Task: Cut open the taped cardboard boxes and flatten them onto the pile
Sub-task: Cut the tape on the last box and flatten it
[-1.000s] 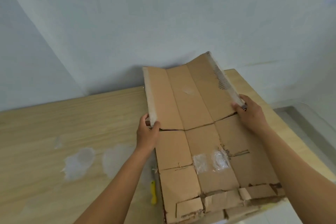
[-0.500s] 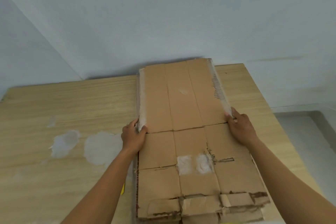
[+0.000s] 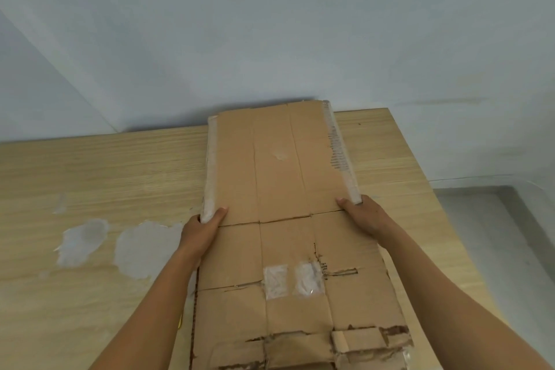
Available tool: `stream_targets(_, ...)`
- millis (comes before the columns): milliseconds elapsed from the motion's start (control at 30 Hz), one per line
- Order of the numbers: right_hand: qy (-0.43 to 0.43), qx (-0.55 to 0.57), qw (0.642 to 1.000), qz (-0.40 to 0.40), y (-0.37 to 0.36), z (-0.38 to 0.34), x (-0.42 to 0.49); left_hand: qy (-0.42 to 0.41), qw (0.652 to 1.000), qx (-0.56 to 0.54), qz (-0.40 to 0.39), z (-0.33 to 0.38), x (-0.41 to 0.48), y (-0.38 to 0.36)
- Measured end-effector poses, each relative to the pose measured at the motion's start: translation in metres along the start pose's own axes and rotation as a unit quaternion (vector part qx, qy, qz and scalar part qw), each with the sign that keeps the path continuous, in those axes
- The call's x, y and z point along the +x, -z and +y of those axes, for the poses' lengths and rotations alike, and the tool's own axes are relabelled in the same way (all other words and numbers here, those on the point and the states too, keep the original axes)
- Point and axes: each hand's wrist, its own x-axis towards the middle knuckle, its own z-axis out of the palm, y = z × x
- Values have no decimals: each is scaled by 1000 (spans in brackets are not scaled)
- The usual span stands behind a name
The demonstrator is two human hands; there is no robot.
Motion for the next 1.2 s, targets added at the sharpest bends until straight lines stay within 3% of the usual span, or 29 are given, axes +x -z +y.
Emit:
stream_targets(267, -23, 131, 991, -23, -8, 11, 1, 32, 999, -26, -24, -2, 5, 5)
stream_targets(433, -28, 171, 985, -15, -11, 18, -15, -2, 1000, -7, -12, -8, 0, 5)
stream_targets(633, 2, 156, 985, 72, -13, 25, -49, -43, 998, 7, -37, -9, 0, 3)
stream_targets(833, 57, 136, 974, 172, -9, 32, -95, -135, 986, 20, -99, 13, -8, -7)
stream_targets(1200, 24, 167, 934, 316, 61, 106, -188, -234, 948, 40, -212, 65, -77, -103)
